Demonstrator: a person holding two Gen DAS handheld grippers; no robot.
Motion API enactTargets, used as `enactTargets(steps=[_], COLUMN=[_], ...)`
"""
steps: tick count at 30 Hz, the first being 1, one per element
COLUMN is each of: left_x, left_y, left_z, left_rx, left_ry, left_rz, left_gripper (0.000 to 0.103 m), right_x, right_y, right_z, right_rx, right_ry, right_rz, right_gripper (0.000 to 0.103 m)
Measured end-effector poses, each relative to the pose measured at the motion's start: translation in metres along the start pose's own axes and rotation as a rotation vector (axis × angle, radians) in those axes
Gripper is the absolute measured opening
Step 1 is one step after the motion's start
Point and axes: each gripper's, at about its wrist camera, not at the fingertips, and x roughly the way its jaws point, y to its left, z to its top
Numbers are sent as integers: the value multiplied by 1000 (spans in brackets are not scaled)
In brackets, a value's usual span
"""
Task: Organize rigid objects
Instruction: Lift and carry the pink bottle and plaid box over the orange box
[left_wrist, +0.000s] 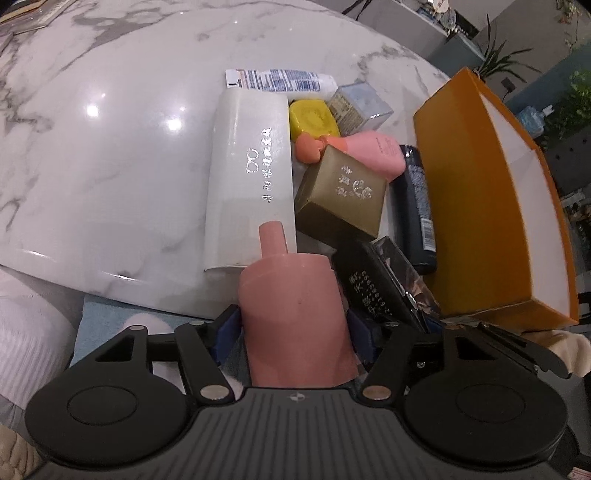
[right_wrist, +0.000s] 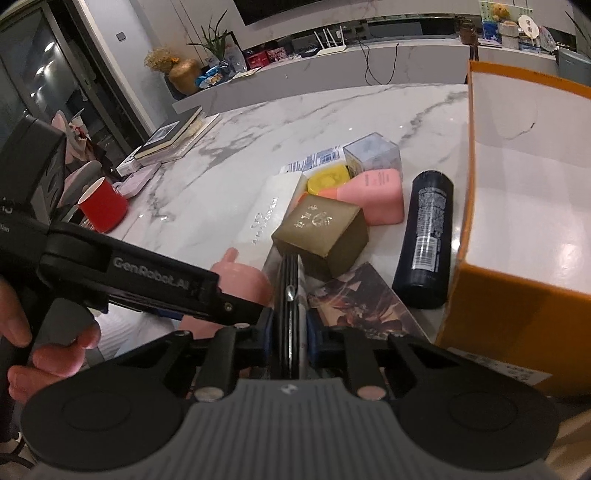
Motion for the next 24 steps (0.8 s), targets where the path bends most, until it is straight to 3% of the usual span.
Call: enactTargets(steps=[6, 12, 18, 24], left_x=[-25, -56, -84, -88], left_y=[-1, -18, -55, -113], left_z=[0, 4, 16, 39], left_rx=[-2, 49, 170, 291], left_ry=[-59, -121, -157, -124], left_rz=[-33, -78, -154, -185], left_gripper=[71, 71, 71, 71], right_x=[-15, -52, -100, -125], right_y=[4, 8, -3, -35], right_z=[3, 20, 41, 53], right_rx=[-21, -45, -49, -3], right_ry=[-34, -133, -263, -305], right_rz=[-10, -39, -113, -233], right_gripper=[16, 16, 16, 16])
